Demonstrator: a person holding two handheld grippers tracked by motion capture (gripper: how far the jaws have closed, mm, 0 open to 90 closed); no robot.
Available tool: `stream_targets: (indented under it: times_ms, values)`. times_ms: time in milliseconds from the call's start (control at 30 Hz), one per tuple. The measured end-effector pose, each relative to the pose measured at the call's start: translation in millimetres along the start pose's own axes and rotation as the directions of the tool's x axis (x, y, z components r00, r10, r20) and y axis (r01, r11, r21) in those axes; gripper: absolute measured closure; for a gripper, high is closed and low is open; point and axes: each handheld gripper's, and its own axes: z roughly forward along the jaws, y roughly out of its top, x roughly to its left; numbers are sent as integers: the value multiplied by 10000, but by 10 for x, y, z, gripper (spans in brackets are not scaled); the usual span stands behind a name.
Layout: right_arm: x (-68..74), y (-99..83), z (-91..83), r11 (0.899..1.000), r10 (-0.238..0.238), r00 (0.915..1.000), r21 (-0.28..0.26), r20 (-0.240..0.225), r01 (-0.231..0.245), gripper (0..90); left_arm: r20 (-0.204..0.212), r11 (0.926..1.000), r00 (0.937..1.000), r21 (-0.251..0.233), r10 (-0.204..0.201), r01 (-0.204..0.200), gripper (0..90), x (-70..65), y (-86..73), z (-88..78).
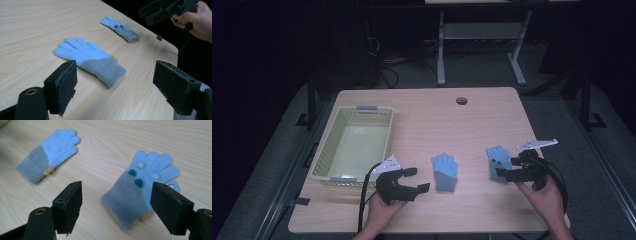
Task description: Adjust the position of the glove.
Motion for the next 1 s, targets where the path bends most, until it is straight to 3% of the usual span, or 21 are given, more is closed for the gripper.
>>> stream_targets:
  times_ms: [300, 433, 767, 1000]
  values:
    - [-32, 204, -32, 9996, -48, 9998, 295, 173, 43, 246, -7, 9999, 9999, -41, 151, -151, 190, -2, 3, -14]
    - [-49, 301, -27, 9987, -187, 9996, 479, 207, 176, 250, 59, 10000, 10000, -43, -33, 34, 189, 4, -5, -2]
    - [-131, 496, -10, 9979, 66, 9999, 637, 100, -72, 244, 95, 10000, 10000, -46, 6, -5, 187, -12, 2, -7]
    - [-201, 545, 125, 9914, 238, 9993, 1280, 296, -274, 261, 9, 9999, 10000, -116, 5, -5, 187, -6, 10, -15]
